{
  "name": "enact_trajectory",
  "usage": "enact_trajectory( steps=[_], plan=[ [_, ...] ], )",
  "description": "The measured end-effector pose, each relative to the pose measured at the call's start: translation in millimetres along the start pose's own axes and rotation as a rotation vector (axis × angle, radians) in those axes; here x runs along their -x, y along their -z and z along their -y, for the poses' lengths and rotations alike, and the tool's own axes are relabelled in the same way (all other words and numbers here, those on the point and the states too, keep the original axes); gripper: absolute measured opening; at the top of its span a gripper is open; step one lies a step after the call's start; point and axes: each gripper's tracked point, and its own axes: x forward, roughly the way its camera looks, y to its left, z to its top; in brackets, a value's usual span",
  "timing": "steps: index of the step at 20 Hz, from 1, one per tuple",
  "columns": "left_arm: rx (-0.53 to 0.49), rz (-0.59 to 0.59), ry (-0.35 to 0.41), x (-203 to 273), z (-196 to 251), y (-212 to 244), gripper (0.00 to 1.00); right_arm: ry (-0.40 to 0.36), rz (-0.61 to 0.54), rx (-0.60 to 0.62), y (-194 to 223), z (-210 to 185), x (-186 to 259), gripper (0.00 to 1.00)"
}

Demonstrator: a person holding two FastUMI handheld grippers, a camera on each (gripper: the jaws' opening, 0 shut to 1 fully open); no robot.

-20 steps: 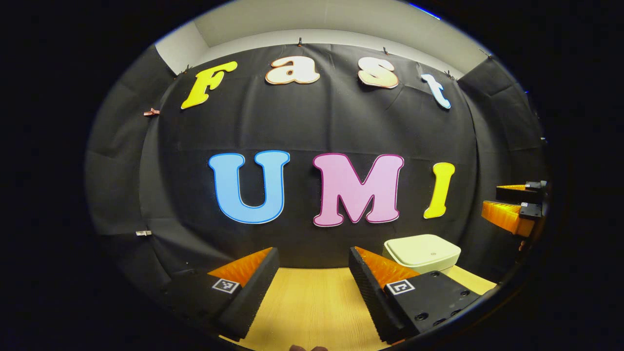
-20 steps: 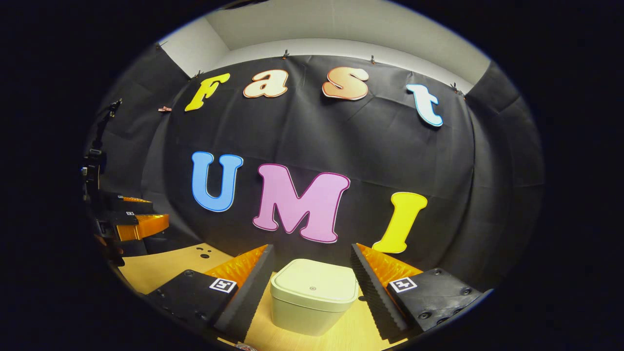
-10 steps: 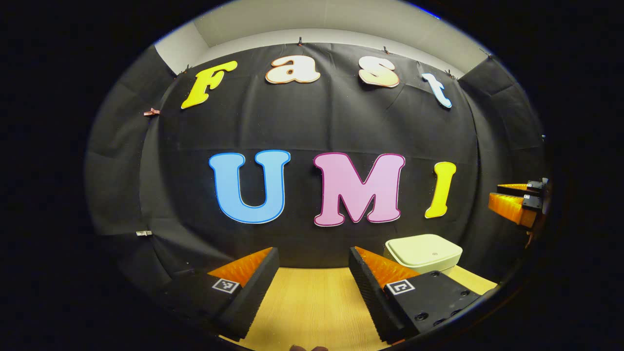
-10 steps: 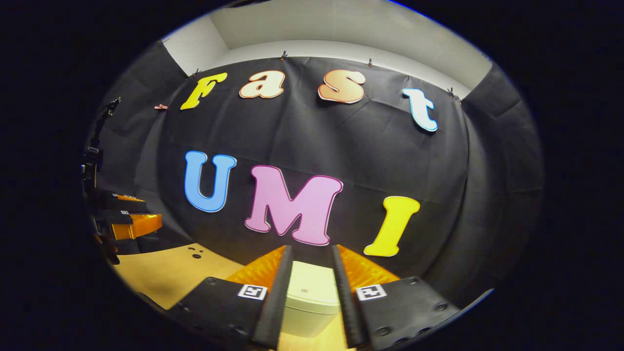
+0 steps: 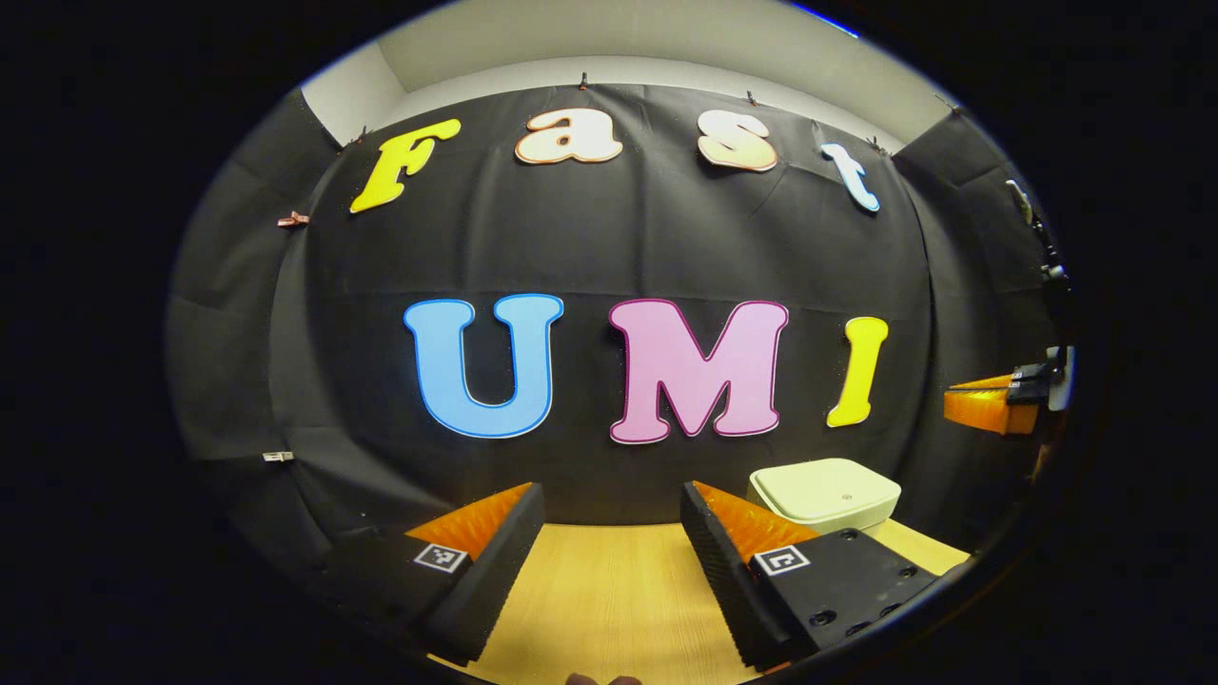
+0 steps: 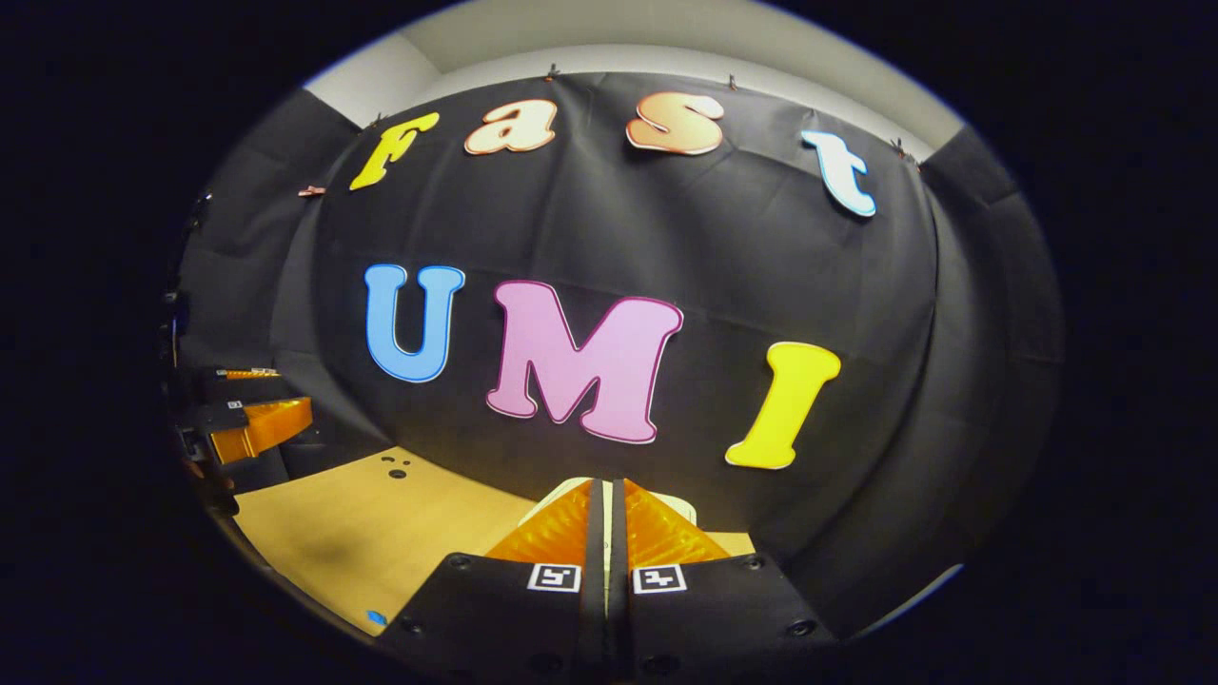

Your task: Press the lid of the desktop garbage bin to open it, pick up the crumpled paper on the desktop and throw it into the bin, then pick up the pop can on the desktop and drop it into the bin, and finally close the garbage bin lid.

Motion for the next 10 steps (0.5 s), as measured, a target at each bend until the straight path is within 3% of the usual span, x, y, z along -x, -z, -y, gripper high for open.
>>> enact_trajectory(
  steps=[10],
  plan=[
    [0.001, -0.007, -0.024, 6, -10, 4, 0.94, -0.028, -0.112, -0.018, 43, 12, -66, 0.05]
  ],
)
